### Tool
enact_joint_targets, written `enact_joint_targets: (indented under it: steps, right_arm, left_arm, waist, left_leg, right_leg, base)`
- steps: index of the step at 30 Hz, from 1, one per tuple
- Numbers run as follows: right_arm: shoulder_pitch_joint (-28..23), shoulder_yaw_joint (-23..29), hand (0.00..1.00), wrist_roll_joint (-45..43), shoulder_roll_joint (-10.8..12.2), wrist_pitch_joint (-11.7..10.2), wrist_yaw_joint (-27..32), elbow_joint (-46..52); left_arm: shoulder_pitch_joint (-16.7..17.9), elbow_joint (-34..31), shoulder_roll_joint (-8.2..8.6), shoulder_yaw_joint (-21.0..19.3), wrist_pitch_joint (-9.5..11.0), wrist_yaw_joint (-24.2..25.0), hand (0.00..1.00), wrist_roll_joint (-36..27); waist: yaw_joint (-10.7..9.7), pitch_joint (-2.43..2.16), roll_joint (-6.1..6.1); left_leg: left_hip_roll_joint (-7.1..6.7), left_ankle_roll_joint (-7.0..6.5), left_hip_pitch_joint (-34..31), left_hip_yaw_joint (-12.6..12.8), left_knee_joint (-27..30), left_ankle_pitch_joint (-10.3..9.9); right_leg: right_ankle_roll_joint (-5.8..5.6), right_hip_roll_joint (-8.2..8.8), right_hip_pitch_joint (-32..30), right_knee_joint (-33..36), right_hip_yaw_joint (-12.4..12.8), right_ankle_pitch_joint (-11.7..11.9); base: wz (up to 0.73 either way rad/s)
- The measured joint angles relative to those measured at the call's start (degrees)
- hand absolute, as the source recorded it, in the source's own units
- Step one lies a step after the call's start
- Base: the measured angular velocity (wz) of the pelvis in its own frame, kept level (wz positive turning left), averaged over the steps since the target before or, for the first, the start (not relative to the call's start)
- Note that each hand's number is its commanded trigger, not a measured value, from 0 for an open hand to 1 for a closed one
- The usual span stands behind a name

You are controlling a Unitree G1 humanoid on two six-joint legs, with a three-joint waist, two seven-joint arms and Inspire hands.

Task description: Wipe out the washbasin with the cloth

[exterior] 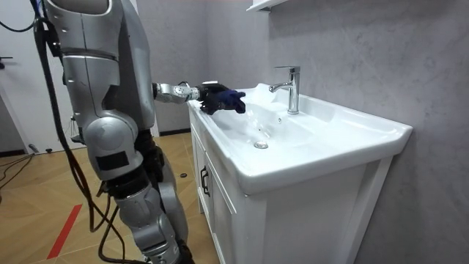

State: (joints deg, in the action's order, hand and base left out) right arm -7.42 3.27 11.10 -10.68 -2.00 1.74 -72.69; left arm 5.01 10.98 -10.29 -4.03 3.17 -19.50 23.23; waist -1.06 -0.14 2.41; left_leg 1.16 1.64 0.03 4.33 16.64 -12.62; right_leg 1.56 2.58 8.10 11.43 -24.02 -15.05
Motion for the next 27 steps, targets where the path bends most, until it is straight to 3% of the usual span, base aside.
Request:
enact_joint_targets:
  steps: [8, 11, 13, 18, 23, 25, 27]
  right_arm:
    - [0.18, -0.77, 0.0, -0.05, 0.07, -1.22, -2.0, 0.15]
    - [0.08, -0.72, 0.0, -0.15, -0.02, -1.21, -2.33, -0.35]
    - [-0.25, -0.28, 0.0, -0.17, -0.04, -1.15, -2.31, -0.33]
    - [-0.63, 1.45, 0.0, -0.14, -0.57, -1.11, -2.16, -0.25]
    - [-1.13, 3.81, 0.0, -0.42, -0.6, -1.09, -2.15, -0.47]
    - [-2.0, 4.78, 0.0, -0.66, -0.81, -1.05, -1.95, -0.36]
    - [-2.65, 5.48, 0.0, -2.33, -1.06, -0.81, -1.87, -0.55]
  left_arm:
    - [0.16, -2.44, -0.2, -2.92, 1.34, -5.02, 1.0, 2.29]
    - [0.01, -2.48, -1.37, -2.93, 1.58, -5.85, 1.0, 3.62]
    - [0.0, -2.48, -2.31, -2.95, 1.58, -6.45, 1.0, 3.92]
    - [-0.35, -2.49, -2.6, -3.01, 1.57, -7.07, 1.0, 5.52]
    - [0.22, -2.43, -3.96, -3.85, 1.58, -7.09, 1.0, 7.0]
    - [1.43, 0.04, -4.51, -5.37, 2.24, -7.43, 1.0, 7.96]
    - [1.71, 2.92, -4.58, -7.24, 1.66, -7.41, 1.0, 9.12]
  waist:
    - [0.02, 0.0, 0.31]
    - [-0.5, 0.09, 0.49]
    - [-0.77, 0.22, 0.54]
    - [-0.58, 0.77, 1.79]
    - [-0.49, 0.33, 2.54]
    - [-0.52, 0.12, 2.66]
    - [-0.35, -0.12, 2.87]
  left_leg:
    - [-0.14, 0.01, 1.3, -0.26, -1.24, 0.0]
    - [-0.2, 0.01, 1.38, -0.51, -1.29, 0.0]
    - [-0.24, 0.01, 1.46, -0.52, -1.27, 0.0]
    - [-0.44, 0.0, 1.44, -0.5, -1.19, -0.01]
    - [-0.53, -0.02, 1.58, -0.42, -1.22, 0.0]
    - [-0.64, -0.09, 1.93, -0.41, -1.29, 0.05]
    - [-0.7, -0.09, 2.42, -0.4, -1.26, 0.05]
  right_leg:
    - [0.0, -0.15, 1.13, -0.83, -0.01, 0.04]
    - [-0.01, -0.14, 1.45, -0.82, -0.18, 0.06]
    - [-0.01, -0.07, 1.86, -0.84, -0.23, 0.06]
    - [-0.12, 0.15, 1.73, -0.84, -0.1, 0.11]
    - [-0.17, 0.2, 1.59, -0.82, 0.29, 0.12]
    - [-0.26, 0.25, 1.85, -0.8, 0.62, 0.07]
    - [-0.33, 0.25, 1.9, -0.82, 0.85, 0.01]
  base:
    - [0.0]
    - [0.06]
    - [0.05]
    - [0.01]
    - [-0.02]
    - [-0.03]
    - [-0.04]
